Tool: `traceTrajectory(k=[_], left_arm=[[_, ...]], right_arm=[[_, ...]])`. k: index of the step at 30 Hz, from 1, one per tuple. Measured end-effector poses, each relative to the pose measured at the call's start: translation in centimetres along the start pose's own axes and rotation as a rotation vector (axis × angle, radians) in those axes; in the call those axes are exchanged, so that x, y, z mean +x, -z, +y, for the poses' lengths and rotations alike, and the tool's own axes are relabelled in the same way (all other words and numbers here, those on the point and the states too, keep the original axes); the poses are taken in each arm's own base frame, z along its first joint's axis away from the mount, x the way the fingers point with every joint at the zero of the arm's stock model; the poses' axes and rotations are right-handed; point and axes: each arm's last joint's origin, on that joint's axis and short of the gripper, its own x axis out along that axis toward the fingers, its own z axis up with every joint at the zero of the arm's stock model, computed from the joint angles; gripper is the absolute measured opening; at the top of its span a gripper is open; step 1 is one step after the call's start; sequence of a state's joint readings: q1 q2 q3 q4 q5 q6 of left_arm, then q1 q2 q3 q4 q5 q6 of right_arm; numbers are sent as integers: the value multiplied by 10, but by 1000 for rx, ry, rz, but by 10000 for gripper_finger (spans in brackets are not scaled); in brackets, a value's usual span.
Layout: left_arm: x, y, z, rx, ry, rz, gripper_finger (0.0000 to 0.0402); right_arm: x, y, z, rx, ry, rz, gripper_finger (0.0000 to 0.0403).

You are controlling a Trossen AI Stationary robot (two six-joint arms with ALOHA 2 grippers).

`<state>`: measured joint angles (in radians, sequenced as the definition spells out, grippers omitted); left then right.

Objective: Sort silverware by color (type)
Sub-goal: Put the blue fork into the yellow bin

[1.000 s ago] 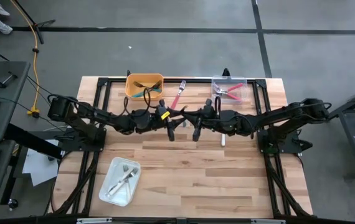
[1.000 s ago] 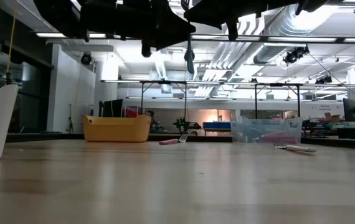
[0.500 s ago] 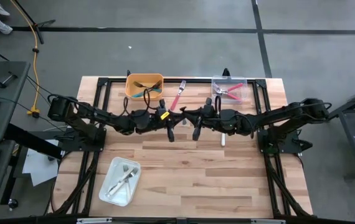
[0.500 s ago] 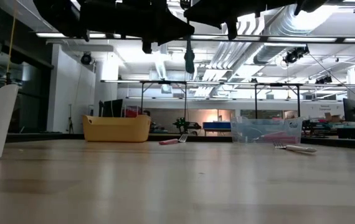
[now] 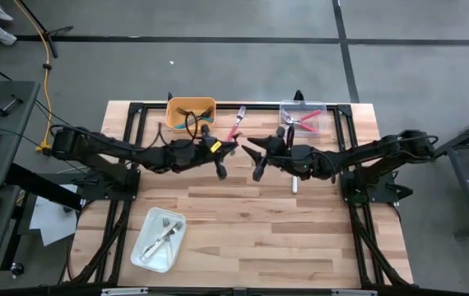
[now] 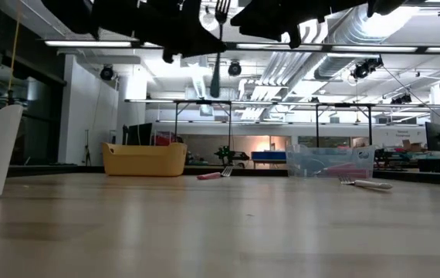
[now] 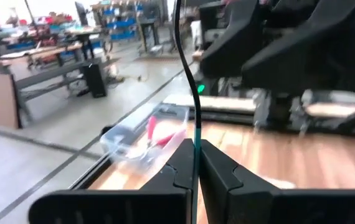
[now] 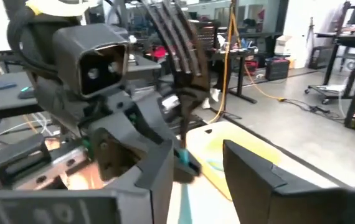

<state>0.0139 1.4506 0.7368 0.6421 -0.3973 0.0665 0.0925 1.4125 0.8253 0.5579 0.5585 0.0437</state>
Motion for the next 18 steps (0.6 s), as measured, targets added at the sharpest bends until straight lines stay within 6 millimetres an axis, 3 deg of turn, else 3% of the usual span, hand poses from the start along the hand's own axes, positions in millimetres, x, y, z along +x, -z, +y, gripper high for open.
traceTrajectory(k=[5, 11, 18], left_arm=[[-22, -12, 17, 61, -73, 123, 1], [-47, -25, 66, 85, -223, 423, 1], [-42, -23, 129, 163, -327, 695, 1]], right_arm=[[-3, -4, -2, -31, 9, -7, 137], [-10, -9, -4, -64, 4, 17, 137], [-14, -10, -1, -97, -11, 27, 138]])
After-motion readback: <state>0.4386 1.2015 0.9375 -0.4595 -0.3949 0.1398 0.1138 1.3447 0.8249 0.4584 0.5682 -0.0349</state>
